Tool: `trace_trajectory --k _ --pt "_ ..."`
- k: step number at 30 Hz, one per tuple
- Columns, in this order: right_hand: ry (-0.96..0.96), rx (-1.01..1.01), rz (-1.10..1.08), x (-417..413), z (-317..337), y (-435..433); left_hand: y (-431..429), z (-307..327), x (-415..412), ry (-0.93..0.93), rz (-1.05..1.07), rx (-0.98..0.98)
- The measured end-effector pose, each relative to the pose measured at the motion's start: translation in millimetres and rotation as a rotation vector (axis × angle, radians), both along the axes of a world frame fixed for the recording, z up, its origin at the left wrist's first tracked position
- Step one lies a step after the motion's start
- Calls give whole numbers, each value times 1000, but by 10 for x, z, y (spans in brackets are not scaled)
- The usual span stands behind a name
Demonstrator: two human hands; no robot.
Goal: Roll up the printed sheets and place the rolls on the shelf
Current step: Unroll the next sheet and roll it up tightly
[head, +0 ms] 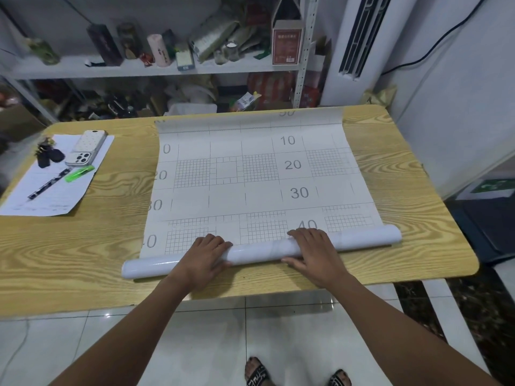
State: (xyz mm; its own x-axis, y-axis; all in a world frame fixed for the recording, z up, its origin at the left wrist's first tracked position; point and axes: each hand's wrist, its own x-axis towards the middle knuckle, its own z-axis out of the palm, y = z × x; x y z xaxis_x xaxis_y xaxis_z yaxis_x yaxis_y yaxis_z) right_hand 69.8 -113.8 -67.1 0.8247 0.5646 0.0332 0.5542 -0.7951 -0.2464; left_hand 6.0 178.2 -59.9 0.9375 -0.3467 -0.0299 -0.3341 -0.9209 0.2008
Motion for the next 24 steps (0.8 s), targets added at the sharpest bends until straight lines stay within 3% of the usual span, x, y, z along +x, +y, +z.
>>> trace_trajectory --k 13,24 --pt "-13 4 22 22 14 -8 -54 37 -42 119 106 -191" --pt "-65 -85 -8 12 -15 11 -21 -35 1 87 113 -114"
